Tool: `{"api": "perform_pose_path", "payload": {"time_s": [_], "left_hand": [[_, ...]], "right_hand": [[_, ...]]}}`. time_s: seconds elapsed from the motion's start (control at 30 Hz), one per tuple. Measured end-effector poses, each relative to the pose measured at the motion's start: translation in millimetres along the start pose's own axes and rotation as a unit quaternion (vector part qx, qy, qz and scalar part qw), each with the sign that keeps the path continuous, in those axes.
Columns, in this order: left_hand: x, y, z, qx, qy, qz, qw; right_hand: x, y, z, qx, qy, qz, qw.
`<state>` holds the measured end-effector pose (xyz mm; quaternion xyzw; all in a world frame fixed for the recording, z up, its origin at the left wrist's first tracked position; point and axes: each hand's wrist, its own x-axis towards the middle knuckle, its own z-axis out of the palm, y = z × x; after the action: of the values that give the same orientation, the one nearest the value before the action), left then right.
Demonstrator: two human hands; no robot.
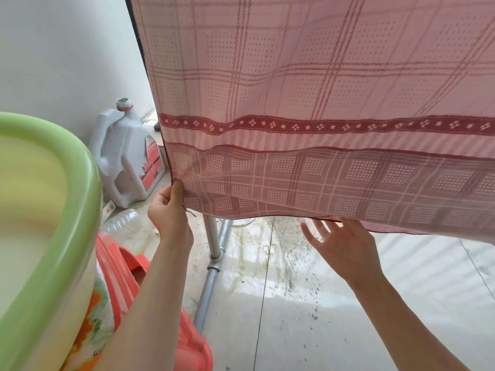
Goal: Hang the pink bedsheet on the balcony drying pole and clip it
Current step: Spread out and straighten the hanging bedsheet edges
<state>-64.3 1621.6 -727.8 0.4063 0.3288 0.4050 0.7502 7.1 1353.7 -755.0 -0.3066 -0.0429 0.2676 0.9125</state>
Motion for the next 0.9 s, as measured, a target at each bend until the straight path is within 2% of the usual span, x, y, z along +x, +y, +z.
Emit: {"api": "perform_pose_path", "payload": {"time_s": [0.1,0.27,0.4,0.5,0.6,0.77,0.83,0.9], "left_hand": [[0.4,-0.4,1.1,0.006,-0.009,0.005,1.000],[-3.0,-2.2,3.1,-0.002,-0.015,-0.016,1.000],[2.0,-0.7,3.1,-0.014,-0.002,-0.021,1.000],[8.6,0.9,3.7,-0.042,0.013,-0.014,0.999],[15.2,2.5,2.4,-0.044,0.025,0.014,0.999],[17.1,-1.2,-1.2,-0.035,0.024,0.023,0.999],[14.5,-4.2,-1.7,-0.039,0.012,0.016,0.999],[11.0,-5.3,-1.7,-0.046,-0.011,-0.005,0.999]], "right_hand": [[-19.3,-3.9,-13.5,0.032,0.007,-0.006,0.999],[-15.4,-1.2,-15.7,0.074,0.120,-0.031,0.990],[-1.8,6.0,-18.7,0.093,0.165,-0.051,0.981],[7.1,18.6,-16.3,0.083,0.166,-0.036,0.982],[14.4,27.8,-6.6,0.012,0.165,-0.024,0.986],[12.9,22.1,-6.6,0.145,0.195,-0.046,0.969],[8.4,18.6,-6.4,0.134,0.204,-0.071,0.967],[5.7,15.3,-4.4,0.147,0.216,-0.058,0.964]]}}
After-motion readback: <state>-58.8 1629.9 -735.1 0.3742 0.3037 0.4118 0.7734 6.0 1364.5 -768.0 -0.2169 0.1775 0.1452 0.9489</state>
